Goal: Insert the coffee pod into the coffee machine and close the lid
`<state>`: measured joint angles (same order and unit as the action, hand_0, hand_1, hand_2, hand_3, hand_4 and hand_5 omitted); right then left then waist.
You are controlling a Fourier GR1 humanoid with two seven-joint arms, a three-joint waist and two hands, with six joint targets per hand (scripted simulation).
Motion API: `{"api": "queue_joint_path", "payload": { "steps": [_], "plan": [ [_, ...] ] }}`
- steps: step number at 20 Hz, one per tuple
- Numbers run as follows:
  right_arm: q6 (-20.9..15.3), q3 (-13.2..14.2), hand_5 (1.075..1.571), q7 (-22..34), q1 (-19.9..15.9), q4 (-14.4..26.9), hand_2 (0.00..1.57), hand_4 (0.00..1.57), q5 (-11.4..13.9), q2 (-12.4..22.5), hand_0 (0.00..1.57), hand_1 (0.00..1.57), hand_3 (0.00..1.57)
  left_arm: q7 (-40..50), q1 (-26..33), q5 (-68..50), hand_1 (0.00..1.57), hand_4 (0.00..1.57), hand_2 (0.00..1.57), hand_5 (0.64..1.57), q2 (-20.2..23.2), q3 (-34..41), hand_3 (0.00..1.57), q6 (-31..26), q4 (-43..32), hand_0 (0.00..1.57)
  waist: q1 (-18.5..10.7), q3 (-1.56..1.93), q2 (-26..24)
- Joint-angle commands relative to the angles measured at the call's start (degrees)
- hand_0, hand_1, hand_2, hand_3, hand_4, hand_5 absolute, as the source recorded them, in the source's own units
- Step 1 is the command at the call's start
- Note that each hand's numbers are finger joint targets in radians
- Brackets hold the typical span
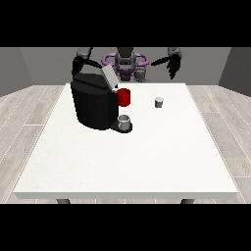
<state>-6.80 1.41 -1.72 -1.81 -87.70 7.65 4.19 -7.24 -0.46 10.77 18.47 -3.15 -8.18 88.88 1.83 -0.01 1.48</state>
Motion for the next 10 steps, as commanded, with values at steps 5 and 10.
{"api": "queue_joint_path", "payload": {
  "steps": [5,10],
  "plan": [
    [-0.8,-2.0,1.571,2.7,-4.8,-0.1,0.0,0.0,1.9,-1.2,0.0,0.0,0.0,4.4,-11.1,4.6,0.0,0.0,0.0,1.571,5.0,2.7,0.0,-3.6,-9.6,0.0,3.8,0.0,3.8],
    [0.6,-1.4,1.571,0.6,-7.5,0.9,0.0,0.0,0.0,-1.4,0.0,0.0,0.0,4.0,-16.8,8.3,0.0,0.0,0.0,1.571,9.0,4.0,0.0,-4.4,-16.0,0.0,6.4,0.01,9.0]
  ]
}}
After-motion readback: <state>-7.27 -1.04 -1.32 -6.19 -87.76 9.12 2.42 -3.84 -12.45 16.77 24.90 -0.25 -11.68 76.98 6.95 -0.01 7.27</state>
